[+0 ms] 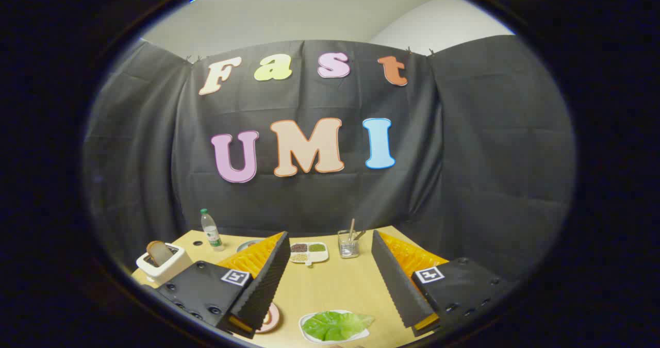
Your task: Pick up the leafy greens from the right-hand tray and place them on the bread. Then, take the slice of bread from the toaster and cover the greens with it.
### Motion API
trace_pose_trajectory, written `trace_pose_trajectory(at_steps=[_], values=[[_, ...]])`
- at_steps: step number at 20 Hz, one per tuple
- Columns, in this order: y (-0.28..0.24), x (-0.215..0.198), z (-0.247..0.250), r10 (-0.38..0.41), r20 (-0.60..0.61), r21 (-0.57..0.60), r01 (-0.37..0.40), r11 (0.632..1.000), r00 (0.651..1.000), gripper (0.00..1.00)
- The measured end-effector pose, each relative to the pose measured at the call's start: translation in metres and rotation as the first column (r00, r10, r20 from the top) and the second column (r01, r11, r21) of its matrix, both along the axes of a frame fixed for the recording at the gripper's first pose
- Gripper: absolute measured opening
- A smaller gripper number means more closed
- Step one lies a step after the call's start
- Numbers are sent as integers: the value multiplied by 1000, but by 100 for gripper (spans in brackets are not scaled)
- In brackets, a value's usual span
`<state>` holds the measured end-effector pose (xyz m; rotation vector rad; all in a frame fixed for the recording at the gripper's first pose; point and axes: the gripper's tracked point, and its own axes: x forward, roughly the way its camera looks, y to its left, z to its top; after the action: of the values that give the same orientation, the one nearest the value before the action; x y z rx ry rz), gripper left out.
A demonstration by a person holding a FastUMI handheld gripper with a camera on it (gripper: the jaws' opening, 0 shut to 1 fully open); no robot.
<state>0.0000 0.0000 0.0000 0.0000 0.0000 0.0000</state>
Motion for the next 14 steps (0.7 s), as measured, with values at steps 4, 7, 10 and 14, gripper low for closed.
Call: trace_pose_trajectory(at_steps=[4,7,10,14], values=[[-13,2,-3,-17,-15,23,17,1000,1000,99],[-10,5,-7,0,-30,33,1,999,1000,99],[-7,7,-8,15,-36,20,-15,1000,999,99],[-2,11,-11,33,-53,12,-32,999,998,99]])
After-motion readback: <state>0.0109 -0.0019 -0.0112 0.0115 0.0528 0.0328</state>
